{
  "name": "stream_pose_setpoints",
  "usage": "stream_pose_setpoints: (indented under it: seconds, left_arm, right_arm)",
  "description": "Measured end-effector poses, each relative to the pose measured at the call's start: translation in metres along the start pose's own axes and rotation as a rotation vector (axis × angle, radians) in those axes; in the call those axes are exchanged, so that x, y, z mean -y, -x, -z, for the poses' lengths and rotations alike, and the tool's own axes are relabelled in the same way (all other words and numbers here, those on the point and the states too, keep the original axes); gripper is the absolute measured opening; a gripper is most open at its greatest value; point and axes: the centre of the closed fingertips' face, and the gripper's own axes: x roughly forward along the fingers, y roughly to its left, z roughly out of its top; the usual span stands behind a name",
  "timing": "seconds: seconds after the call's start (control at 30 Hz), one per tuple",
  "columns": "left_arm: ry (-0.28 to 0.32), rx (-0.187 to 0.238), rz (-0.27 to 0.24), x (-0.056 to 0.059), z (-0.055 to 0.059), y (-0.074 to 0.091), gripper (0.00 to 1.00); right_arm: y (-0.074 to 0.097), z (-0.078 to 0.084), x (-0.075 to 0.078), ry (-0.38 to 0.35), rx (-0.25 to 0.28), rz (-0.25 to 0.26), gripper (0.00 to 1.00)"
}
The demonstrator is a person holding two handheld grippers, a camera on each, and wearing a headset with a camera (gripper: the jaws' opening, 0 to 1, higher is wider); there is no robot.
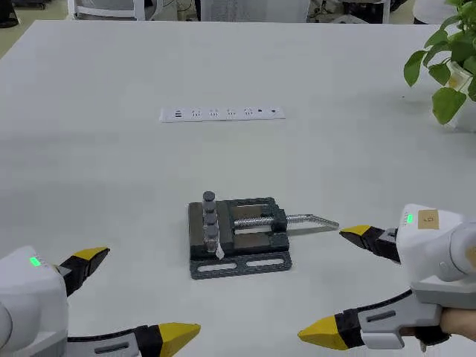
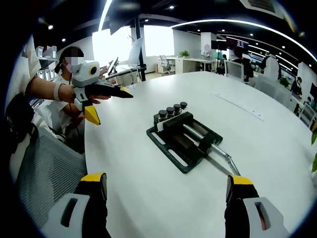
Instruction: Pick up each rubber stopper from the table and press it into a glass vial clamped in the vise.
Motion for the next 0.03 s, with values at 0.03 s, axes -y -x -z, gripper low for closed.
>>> stream_pose_setpoints:
  seconds: [0.03]
  left_arm:
    - [-0.001, 0.002, 0.001, 0.0016, -0.0004, -0.0001, 0.99]
  right_arm:
    - [-0.0001, -0.0006, -0.0006, -0.001, 0.001, -0.001, 0.99]
